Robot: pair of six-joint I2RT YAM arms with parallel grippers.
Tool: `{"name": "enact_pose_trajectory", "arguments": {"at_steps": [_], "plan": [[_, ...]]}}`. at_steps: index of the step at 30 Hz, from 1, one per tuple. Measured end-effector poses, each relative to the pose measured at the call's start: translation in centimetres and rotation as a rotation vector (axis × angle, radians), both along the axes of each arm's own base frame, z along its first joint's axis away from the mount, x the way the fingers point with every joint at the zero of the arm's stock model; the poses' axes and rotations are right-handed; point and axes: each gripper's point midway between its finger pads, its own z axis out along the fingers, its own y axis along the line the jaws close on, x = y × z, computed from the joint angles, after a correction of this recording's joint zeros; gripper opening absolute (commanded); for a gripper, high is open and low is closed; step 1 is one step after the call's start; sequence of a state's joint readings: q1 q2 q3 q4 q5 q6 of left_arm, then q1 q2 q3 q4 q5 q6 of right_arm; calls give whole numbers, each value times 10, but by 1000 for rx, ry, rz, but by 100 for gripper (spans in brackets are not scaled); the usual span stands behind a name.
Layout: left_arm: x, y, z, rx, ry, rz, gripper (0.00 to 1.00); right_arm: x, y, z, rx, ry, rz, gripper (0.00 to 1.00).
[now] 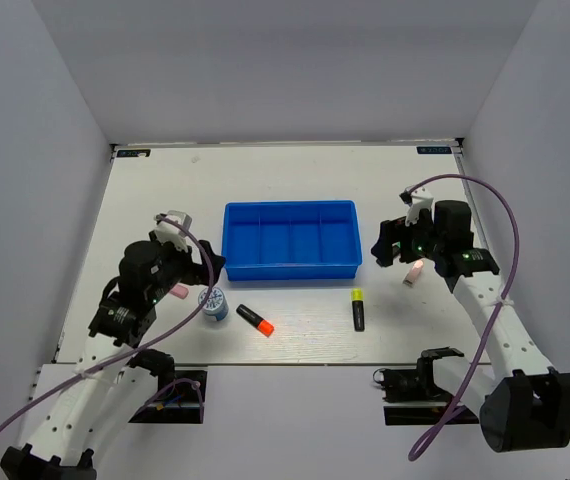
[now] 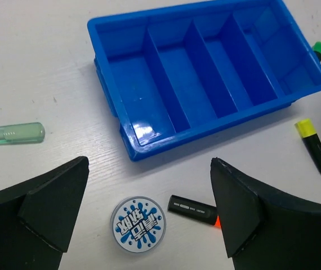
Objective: Sort the stationery into containers
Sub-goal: Pick up the pen from the center of the board.
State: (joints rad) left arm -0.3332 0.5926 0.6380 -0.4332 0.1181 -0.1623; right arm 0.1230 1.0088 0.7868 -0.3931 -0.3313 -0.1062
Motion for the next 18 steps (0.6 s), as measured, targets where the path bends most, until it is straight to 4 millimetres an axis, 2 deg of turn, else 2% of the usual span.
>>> {"name": "enact_pose_trajectory", "arguments": {"at_steps": [1,2,4,5,6,7,9,10,12,13,14,15,16,17,18], "plan": [[1,0,-5,3,21,3,96,0,1,1,2,-3,4,91],[2,-1,-9,4,41,6,88,-1,1,2,4,-5,6,91],[3,0,-18,10,78,22,80,-2,2,3,6,-12,15,91],[4,2,-23,17,98,33,74,-3,4,3,5,-18,29,81],[5,3,-28,22,122,47,54,-5,5,3,0,-25,49,32],[6,5,-31,23,144,66,38,-6,5,1,-8,-31,67,0],[7,9,-37,38,182,96,0,-9,7,-3,-6,-23,89,0],[8,12,-38,40,198,123,0,-11,7,-5,-10,-20,97,1],[10,22,-39,39,255,208,0,-12,8,-7,-13,-9,104,79],[14,28,-38,35,294,265,7,-13,8,-9,-13,-3,108,90],[19,33,-34,21,322,319,19,-14,9,-11,-15,8,115,90],[26,40,-30,1,354,383,37,-15,11,-13,-15,19,125,85],[34,46,-28,-21,394,442,55,-15,12,-14,-16,29,136,58],[42,51,-28,-51,430,497,58,-15,14,-15,-20,37,147,47],[51,56,-30,-90,480,567,62,-16,15,-16,-19,44,154,40]]}}
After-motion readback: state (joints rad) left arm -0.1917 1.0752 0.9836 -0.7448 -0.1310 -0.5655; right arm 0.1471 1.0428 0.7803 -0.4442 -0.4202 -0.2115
